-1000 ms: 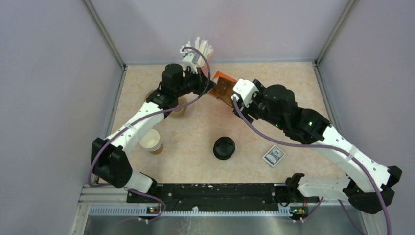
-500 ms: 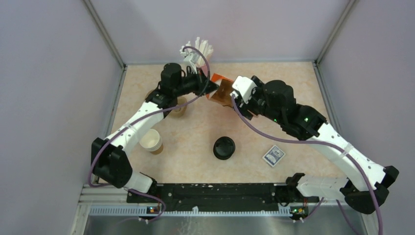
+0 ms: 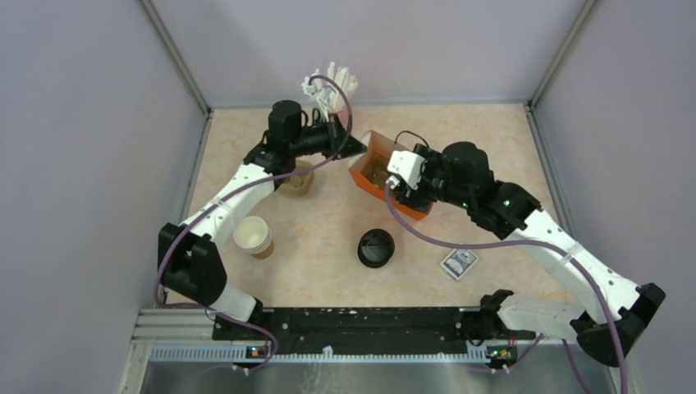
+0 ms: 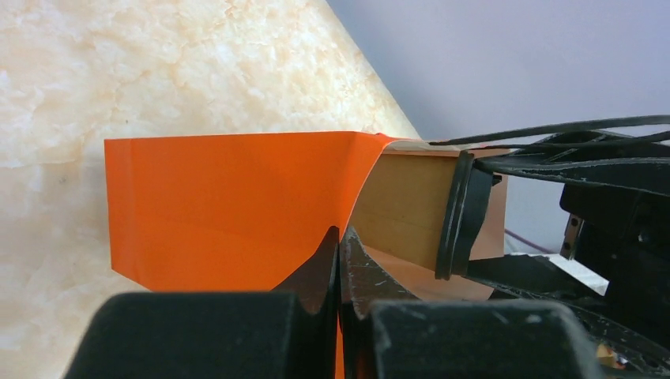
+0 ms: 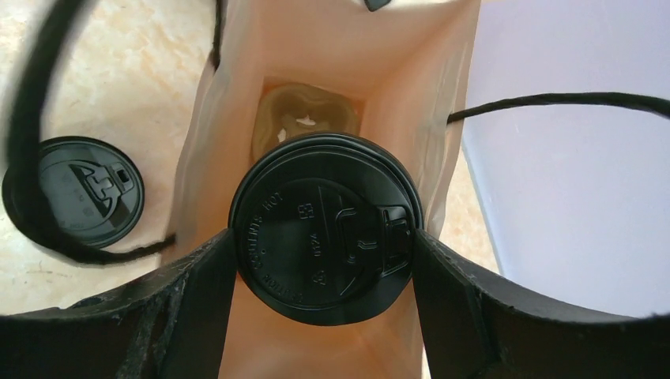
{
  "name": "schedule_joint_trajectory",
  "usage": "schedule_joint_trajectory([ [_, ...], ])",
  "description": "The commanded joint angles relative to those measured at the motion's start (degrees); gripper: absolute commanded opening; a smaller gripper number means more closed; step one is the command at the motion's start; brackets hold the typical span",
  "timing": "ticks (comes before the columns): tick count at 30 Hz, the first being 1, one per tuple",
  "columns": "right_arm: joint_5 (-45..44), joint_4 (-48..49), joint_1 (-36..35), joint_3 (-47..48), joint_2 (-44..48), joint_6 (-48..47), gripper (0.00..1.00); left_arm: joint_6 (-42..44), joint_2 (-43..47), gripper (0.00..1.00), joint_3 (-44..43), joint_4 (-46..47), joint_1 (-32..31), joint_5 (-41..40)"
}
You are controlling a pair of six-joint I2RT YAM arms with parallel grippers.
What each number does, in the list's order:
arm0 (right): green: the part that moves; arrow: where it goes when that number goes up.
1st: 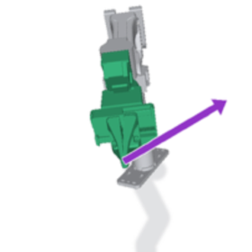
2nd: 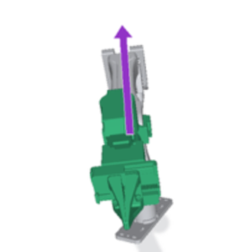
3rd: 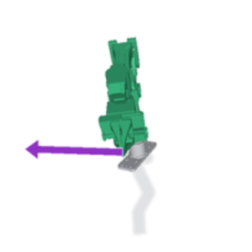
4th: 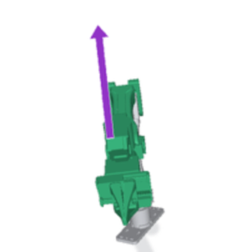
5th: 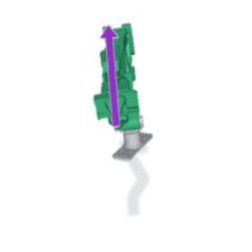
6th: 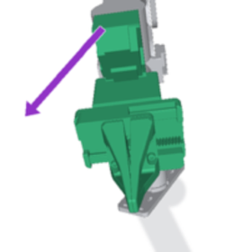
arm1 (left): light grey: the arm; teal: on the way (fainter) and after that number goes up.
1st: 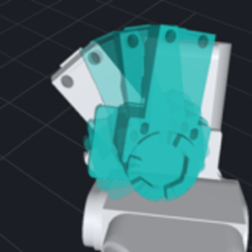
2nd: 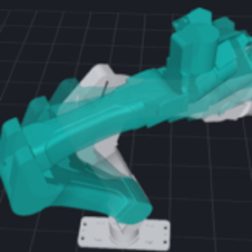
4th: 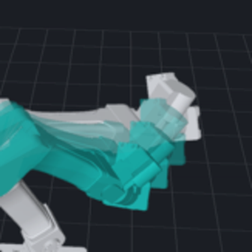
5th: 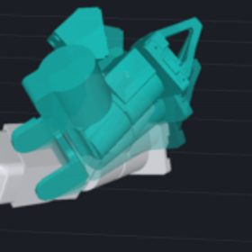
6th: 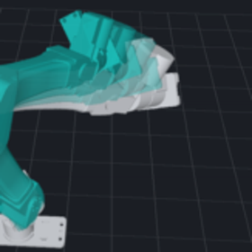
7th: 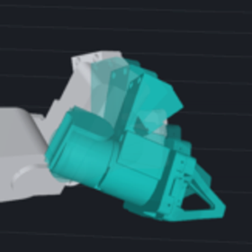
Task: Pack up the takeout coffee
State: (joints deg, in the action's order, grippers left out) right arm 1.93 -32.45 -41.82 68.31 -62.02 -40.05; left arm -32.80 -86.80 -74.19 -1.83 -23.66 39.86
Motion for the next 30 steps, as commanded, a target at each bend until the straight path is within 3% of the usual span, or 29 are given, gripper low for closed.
schedule_joint_trajectory([
  [1,3.8,2.8,0.2,1.5,0.3,-1.9,0.68,7.2,1.6,0.0,-1.8,0.2,-0.1,2.2],
  [7,0.3,3.8,0.2,0.8,0.5,3.2,0.64,6.1,6.9,0.0,6.2,11.5,-1.2,-2.3],
  [11,0.7,0.1,0.3,1.8,-0.5,-0.3,0.64,5.5,8.4,0.0,10.2,17.7,-1.9,-5.4],
  [20,-0.2,-1.4,0.3,0.1,-2.2,-4.3,0.64,6.9,10.7,0.0,15.6,24.9,-3.9,-8.1],
  [30,-4.7,3.6,0.3,-3.9,-4.1,-8.7,0.64,11.5,11.6,0.0,18.2,25.1,-4.7,-6.9],
])
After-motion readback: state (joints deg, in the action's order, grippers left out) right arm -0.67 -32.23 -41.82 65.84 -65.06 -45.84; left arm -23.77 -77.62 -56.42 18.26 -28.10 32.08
